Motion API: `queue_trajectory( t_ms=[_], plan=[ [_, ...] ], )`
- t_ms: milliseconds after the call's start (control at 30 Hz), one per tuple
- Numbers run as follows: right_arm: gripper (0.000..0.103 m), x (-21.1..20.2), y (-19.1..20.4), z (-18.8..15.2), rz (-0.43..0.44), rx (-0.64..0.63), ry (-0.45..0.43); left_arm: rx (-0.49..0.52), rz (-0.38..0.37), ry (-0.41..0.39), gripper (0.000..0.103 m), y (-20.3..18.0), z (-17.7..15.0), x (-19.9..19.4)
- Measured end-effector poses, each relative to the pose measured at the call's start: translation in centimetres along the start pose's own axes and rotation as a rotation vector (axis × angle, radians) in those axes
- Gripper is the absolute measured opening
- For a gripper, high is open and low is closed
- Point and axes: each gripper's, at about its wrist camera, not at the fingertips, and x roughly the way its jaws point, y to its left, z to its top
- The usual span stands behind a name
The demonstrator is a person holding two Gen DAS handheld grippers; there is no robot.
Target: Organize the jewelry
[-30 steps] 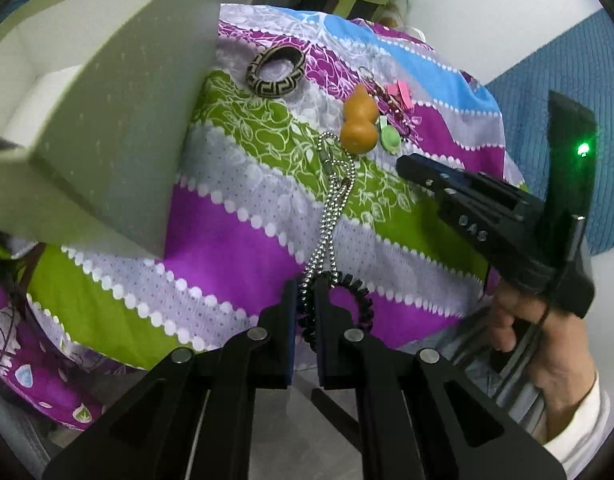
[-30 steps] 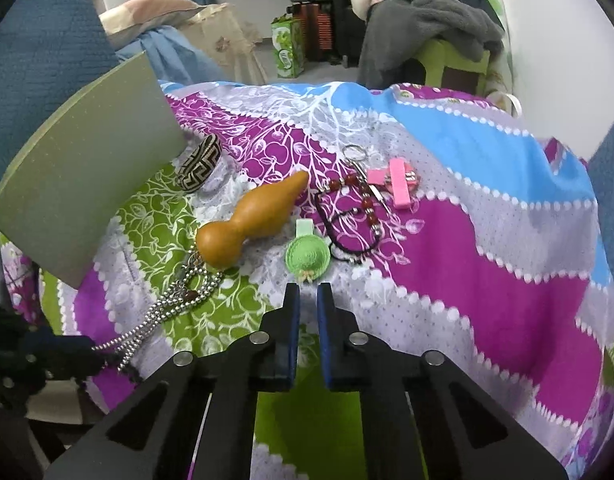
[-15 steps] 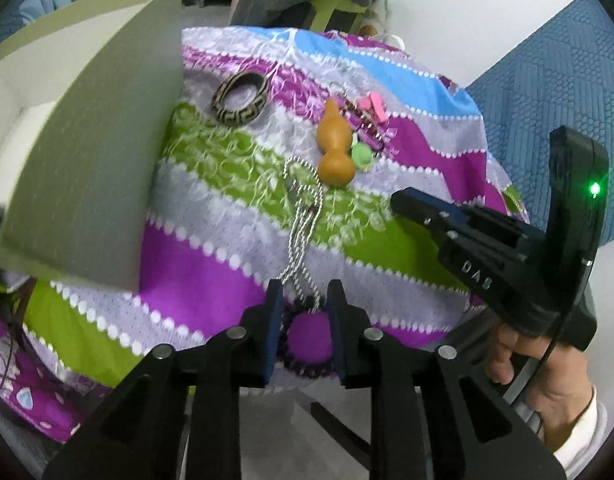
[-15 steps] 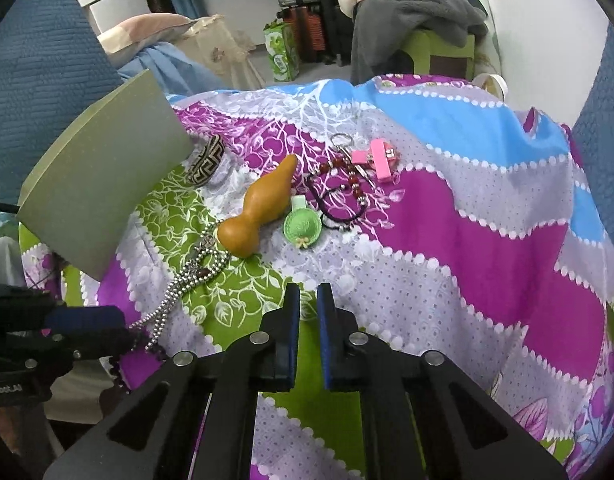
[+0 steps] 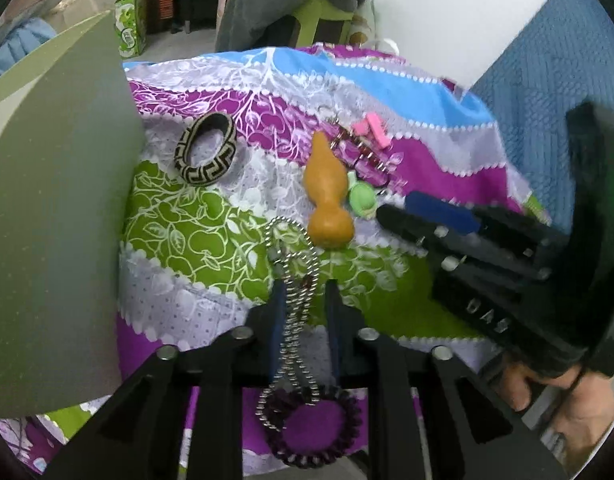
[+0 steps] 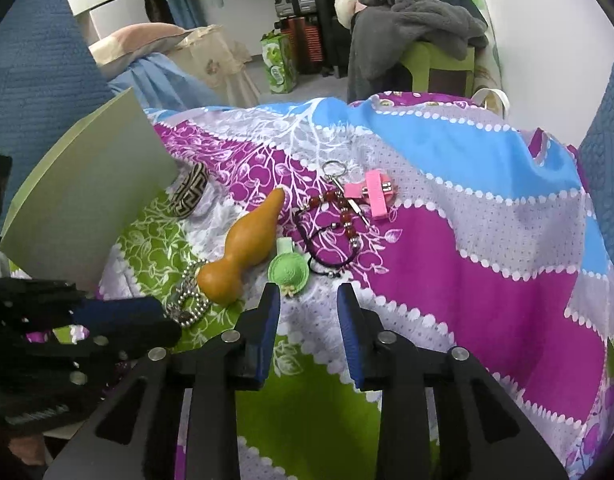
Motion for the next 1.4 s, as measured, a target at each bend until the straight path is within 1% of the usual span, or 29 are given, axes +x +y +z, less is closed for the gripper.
queue_trajectory(
  t_ms=[33,100,200,333,367,433,467,567,633,833,900,1033,1167,1267,1400],
  plan=[
    [0.028,0.1,0.1,0.1,-0.002,-0.004,-0.001,0.012,0.011,0.013,0.007,-0.1,-0.2,0.3],
    [0.028,0.4,0.3,0.3,-0.009,-0.016,0.002,0.025,0.007,0.003,0.003,-0.1,-0.5,0.2],
    [0.028,1.0,0.6,0.6,-0.015,-0.036,0.013,0.040,-0.021,-0.020,0.003,-0.4,-0.4,-0.6],
    [0.028,2.1,1.2,0.8,-0.021,-0.074,0.034,0.017,-0.066,-0.056,0.003,-0.2,0.2,-2.4],
    [0.028,2.1,1.4,0.8,-0.034,-0.089,0.032,0.008,-0.075,-0.065,0.003,-0.1,0.4,-3.1],
    [0.024,2.2,1.7,0.9,-0.040,-0.110,0.034,-0.018,-0.101,-0.081,0.003,0.4,0.8,-4.1],
    [0.015,2.2,1.8,0.9,-0.030,-0.108,0.036,-0.033,-0.113,-0.087,0.003,0.7,1.0,-4.5],
    [0.015,2.1,1.7,0.9,-0.023,-0.092,0.044,-0.074,-0.147,-0.119,0.002,1.3,1.9,-5.9],
    [0.015,1.5,1.6,1.1,-0.008,-0.071,0.026,-0.086,-0.161,-0.145,0.002,1.5,2.4,-7.0],
    [0.015,-1.7,1.2,1.6,0.013,-0.013,-0.045,-0.066,-0.180,-0.214,0.003,1.2,3.2,-10.5],
    [0.015,-2.8,1.3,1.5,0.001,-0.012,-0.065,-0.060,-0.188,-0.235,0.002,1.0,3.3,-11.6],
    [0.015,-3.0,1.4,0.7,-0.009,-0.008,-0.033,-0.041,-0.202,-0.272,0.002,0.5,3.8,-13.3],
    [0.015,-2.1,1.4,-0.5,-0.011,-0.008,0.033,-0.023,-0.221,-0.306,0.002,0.0,4.3,-15.1],
    [0.015,-2.4,1.3,-0.7,0.003,0.001,0.028,-0.013,-0.228,-0.330,0.002,-0.3,4.8,-16.5],
    [0.015,-3.4,0.7,-0.4,0.009,0.047,0.003,-0.004,-0.225,-0.357,0.002,-0.5,5.3,-18.1]
  ],
)
